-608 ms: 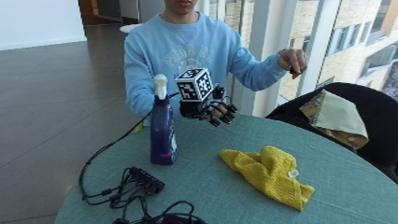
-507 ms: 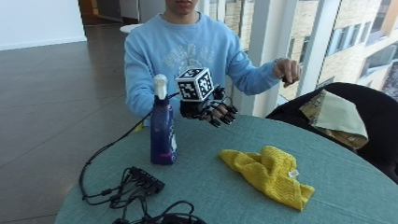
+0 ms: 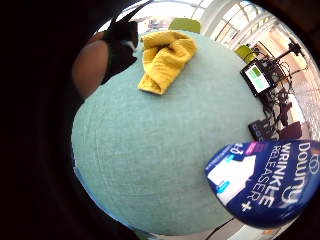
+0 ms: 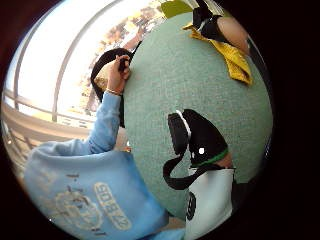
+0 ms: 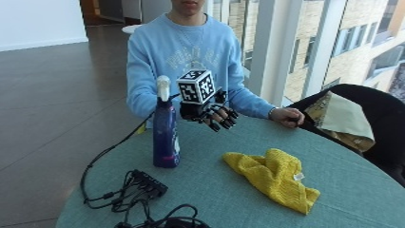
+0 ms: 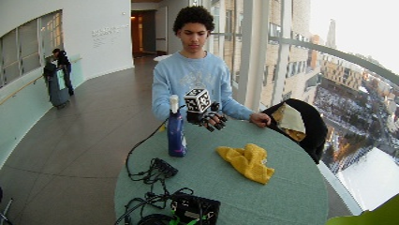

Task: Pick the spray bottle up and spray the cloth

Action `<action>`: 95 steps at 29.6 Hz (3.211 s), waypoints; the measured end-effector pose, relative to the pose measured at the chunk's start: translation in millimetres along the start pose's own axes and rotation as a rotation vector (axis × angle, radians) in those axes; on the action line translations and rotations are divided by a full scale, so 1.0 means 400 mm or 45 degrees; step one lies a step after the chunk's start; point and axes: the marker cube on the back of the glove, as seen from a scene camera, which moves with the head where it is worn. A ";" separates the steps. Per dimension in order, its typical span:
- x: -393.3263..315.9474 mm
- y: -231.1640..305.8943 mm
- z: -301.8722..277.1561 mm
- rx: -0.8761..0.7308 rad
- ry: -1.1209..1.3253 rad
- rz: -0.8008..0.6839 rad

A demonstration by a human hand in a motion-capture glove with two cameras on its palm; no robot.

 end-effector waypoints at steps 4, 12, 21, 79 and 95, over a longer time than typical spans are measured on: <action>0.000 0.005 0.000 0.002 -0.004 0.012; -0.011 0.114 -0.051 0.145 -0.033 0.110; 0.068 0.258 -0.176 0.527 -0.081 0.417; 0.403 0.123 -0.188 0.784 -0.880 0.626; 0.367 -0.121 -0.256 -0.023 -0.852 0.372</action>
